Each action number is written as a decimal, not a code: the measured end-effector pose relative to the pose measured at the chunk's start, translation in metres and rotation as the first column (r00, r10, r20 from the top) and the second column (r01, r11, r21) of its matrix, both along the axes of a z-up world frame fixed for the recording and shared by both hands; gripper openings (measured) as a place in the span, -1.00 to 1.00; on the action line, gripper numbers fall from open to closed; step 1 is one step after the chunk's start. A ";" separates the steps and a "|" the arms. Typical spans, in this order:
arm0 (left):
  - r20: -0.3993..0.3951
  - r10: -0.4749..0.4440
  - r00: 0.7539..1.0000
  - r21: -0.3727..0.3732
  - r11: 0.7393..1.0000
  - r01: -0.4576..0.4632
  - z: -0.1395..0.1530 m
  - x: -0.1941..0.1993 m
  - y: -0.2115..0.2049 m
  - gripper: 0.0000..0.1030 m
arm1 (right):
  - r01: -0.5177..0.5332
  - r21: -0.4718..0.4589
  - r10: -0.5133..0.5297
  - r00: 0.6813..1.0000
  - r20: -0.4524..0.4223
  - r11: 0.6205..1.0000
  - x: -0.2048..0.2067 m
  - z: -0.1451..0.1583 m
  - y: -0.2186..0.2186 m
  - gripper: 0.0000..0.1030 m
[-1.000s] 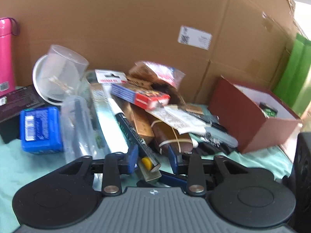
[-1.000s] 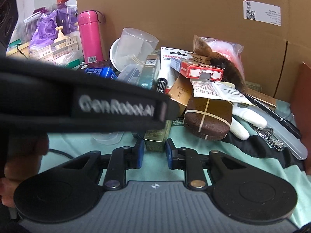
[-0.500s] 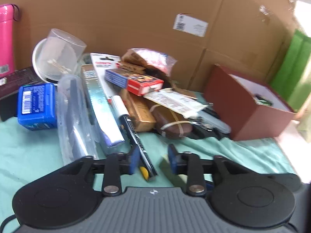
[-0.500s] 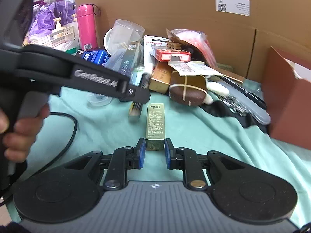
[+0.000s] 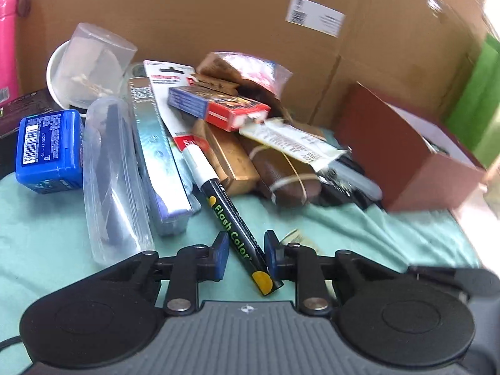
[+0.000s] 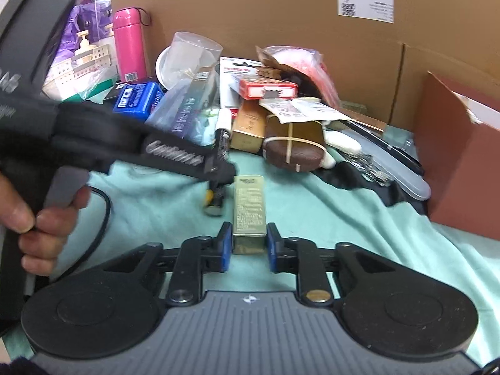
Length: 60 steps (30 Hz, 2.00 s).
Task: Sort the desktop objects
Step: 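Grasp the black Flash Color marker with left tool while right tool grasps the khaki box, then carry the marker and khaki box with both tools over the red-brown box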
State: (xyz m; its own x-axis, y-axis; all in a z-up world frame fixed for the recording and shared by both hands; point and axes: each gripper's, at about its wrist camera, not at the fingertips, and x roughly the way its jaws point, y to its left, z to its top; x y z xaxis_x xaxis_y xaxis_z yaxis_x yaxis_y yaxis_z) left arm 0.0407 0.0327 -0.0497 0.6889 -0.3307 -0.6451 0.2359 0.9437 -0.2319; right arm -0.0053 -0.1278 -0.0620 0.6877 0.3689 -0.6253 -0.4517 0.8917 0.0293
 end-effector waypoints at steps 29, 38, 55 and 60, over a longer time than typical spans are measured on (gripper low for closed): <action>-0.027 0.006 1.000 0.004 1.000 -0.006 0.007 -0.015 -0.006 -0.71 | 0.039 0.038 -0.039 0.999 0.011 0.999 -0.004 0.004 -0.018 -0.60; 0.151 -0.136 0.979 -0.048 0.988 0.145 0.065 -0.022 -0.052 -0.71 | 0.116 0.086 -0.129 0.978 0.164 0.989 -0.015 0.053 -0.058 -0.60; 0.235 -0.231 0.944 -0.215 0.935 0.282 0.110 0.065 -0.176 -0.71 | 0.448 0.115 -0.461 0.831 0.310 0.886 0.065 0.105 -0.178 -0.60; 0.208 -0.247 0.946 -0.207 0.935 0.290 0.096 0.091 -0.212 -0.71 | 0.515 0.092 -0.519 0.810 0.273 0.852 0.093 0.095 -0.206 -0.60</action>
